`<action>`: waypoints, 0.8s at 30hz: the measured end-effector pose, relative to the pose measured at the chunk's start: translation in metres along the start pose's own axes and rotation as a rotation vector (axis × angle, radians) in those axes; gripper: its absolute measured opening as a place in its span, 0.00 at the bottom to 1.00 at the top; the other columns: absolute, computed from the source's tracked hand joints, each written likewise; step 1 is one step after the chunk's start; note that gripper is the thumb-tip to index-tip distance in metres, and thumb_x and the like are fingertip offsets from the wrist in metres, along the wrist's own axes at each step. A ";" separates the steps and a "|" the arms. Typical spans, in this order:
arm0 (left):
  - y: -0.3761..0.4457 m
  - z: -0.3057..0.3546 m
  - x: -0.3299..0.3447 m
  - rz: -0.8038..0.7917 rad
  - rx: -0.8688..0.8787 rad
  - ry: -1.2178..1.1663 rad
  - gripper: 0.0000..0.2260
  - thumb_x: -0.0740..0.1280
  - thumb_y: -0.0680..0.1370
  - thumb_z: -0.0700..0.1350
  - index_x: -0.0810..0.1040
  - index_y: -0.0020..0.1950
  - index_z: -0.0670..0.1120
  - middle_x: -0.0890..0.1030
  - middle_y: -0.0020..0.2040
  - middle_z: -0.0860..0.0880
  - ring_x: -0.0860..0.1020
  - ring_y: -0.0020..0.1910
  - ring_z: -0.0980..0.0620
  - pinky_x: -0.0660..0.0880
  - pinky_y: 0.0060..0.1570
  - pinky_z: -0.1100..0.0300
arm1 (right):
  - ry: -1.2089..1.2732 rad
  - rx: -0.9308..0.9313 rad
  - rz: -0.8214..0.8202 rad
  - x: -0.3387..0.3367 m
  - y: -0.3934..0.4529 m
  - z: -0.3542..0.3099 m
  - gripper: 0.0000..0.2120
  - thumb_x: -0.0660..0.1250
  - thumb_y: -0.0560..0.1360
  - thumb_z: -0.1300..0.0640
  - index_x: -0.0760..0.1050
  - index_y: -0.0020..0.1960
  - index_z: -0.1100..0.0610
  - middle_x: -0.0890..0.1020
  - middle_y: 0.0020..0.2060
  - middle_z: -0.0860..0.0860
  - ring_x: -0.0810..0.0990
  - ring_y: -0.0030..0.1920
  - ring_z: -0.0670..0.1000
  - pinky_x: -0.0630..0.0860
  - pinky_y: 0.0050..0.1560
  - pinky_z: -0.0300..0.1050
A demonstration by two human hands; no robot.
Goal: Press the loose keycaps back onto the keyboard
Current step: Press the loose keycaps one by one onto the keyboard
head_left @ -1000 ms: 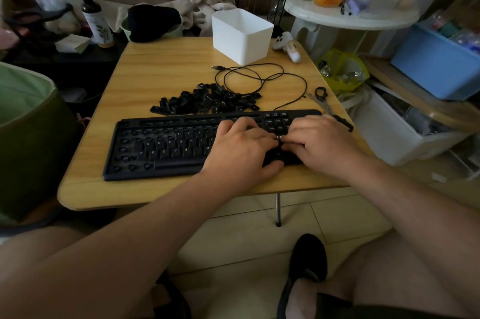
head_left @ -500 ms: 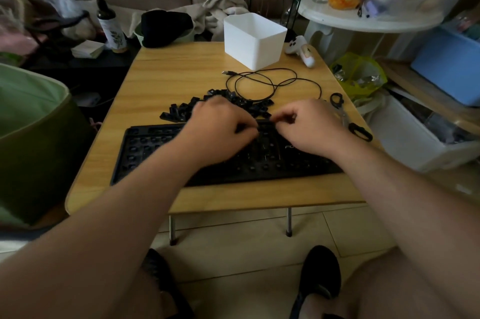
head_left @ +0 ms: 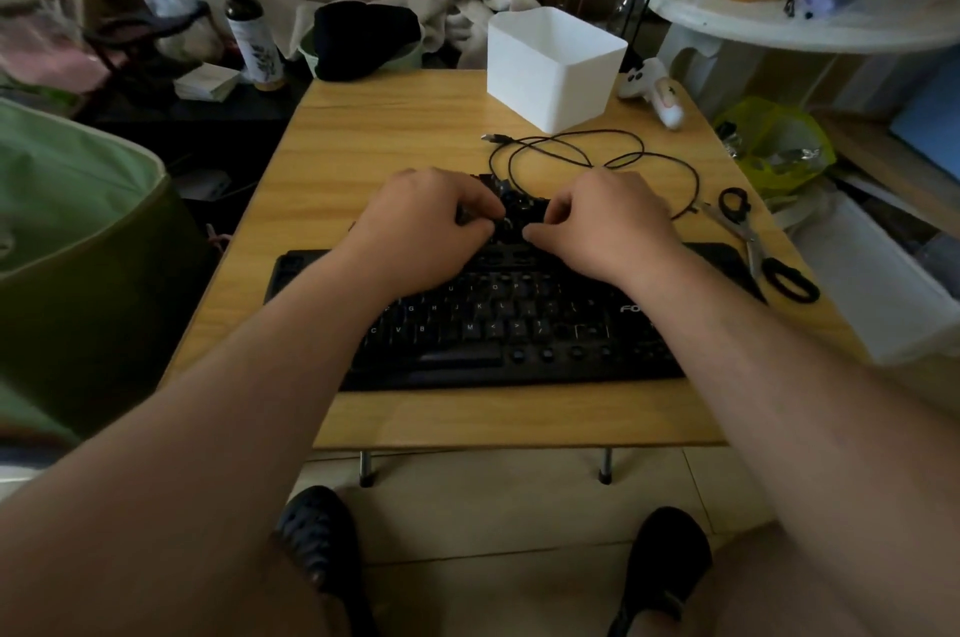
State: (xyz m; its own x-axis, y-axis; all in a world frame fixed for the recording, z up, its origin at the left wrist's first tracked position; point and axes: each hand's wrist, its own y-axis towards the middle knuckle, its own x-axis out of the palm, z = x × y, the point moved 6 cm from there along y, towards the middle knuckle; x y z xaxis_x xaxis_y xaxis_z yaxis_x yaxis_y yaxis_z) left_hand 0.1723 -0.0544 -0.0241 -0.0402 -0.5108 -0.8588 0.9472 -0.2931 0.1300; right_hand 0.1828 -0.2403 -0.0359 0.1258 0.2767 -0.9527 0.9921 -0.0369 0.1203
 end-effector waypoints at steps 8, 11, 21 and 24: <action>0.000 0.011 0.011 -0.008 0.032 0.010 0.10 0.69 0.80 0.49 0.84 0.60 0.59 0.84 0.55 0.60 0.78 0.57 0.56 0.75 0.63 0.55 | 0.015 -0.013 -0.008 -0.001 0.004 -0.008 0.08 0.75 0.73 0.41 0.85 0.45 0.44 0.81 0.43 0.43 0.76 0.52 0.52 0.69 0.51 0.52; 0.000 0.011 0.015 -0.010 0.018 -0.005 0.10 0.69 0.80 0.49 0.84 0.60 0.59 0.82 0.52 0.62 0.78 0.56 0.57 0.75 0.65 0.52 | 0.039 -0.041 -0.013 -0.002 0.004 -0.008 0.04 0.74 0.75 0.46 0.85 0.47 0.45 0.80 0.44 0.43 0.77 0.54 0.53 0.72 0.54 0.52; 0.004 0.014 0.025 0.018 -0.131 -0.605 0.09 0.71 0.81 0.49 0.84 0.61 0.53 0.87 0.48 0.55 0.83 0.46 0.64 0.77 0.46 0.67 | 0.861 0.022 -0.131 -0.016 0.002 0.014 0.06 0.78 0.74 0.61 0.86 0.43 0.51 0.86 0.41 0.51 0.81 0.41 0.42 0.80 0.48 0.41; 0.002 0.022 0.031 -0.006 -0.192 -0.817 0.05 0.71 0.82 0.44 0.85 0.55 0.47 0.88 0.44 0.51 0.81 0.38 0.64 0.75 0.39 0.70 | 0.953 -0.015 -0.167 -0.019 -0.004 0.015 0.08 0.75 0.75 0.65 0.85 0.44 0.52 0.86 0.41 0.50 0.83 0.43 0.43 0.80 0.50 0.37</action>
State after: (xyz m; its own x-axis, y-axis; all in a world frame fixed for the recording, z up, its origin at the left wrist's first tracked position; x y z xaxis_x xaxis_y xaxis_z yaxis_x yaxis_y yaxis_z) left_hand 0.1659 -0.0883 -0.0396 -0.1937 -0.9561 -0.2200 0.9809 -0.1933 -0.0235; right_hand 0.1766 -0.2598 -0.0227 -0.0744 0.9401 -0.3326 0.9964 0.0837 0.0136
